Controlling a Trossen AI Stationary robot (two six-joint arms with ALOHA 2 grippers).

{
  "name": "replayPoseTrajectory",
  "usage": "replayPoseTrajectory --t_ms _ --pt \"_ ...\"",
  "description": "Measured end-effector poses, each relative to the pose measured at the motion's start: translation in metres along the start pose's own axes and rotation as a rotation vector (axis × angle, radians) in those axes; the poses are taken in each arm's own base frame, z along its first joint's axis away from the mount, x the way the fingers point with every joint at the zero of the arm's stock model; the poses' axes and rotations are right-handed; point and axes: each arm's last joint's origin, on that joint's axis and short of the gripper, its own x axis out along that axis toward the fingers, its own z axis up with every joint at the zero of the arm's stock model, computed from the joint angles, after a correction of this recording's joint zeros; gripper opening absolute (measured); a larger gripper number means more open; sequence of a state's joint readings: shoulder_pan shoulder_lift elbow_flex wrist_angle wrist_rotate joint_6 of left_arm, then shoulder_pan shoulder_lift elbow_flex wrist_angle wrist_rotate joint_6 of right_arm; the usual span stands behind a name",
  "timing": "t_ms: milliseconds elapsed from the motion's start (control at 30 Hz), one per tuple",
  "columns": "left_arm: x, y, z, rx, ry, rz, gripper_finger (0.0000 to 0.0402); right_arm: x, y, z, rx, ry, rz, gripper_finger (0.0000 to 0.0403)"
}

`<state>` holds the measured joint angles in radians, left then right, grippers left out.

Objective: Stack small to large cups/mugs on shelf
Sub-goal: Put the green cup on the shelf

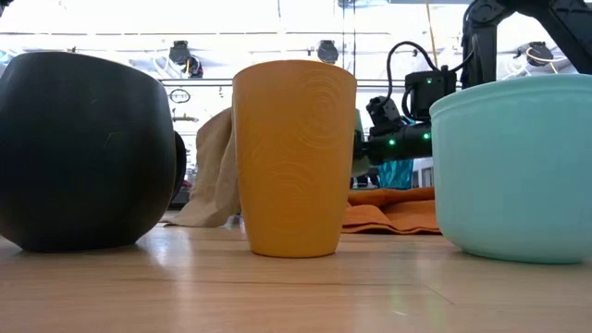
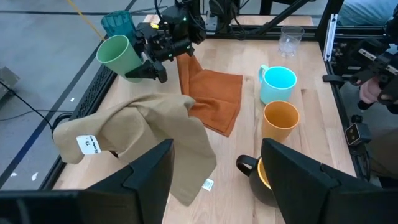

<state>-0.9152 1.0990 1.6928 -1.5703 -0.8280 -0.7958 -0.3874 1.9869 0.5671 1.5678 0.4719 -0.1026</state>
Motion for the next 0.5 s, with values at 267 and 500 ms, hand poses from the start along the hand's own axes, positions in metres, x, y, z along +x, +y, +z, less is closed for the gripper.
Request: replayPoseTrajectory --t_ms 267,500 --pt "0.0011 -0.0018 0.0001 -0.007 0.003 0.003 0.0241 0.0005 -0.0012 -0.0043 0.017 0.04 -0.002 0.0317" --pt "0.0025 -0.0042 0.0002 -0.002 0.006 0.006 0.0241 0.0007 -0.0029 -0.0077 0.009 0.061 -0.01 0.0317"
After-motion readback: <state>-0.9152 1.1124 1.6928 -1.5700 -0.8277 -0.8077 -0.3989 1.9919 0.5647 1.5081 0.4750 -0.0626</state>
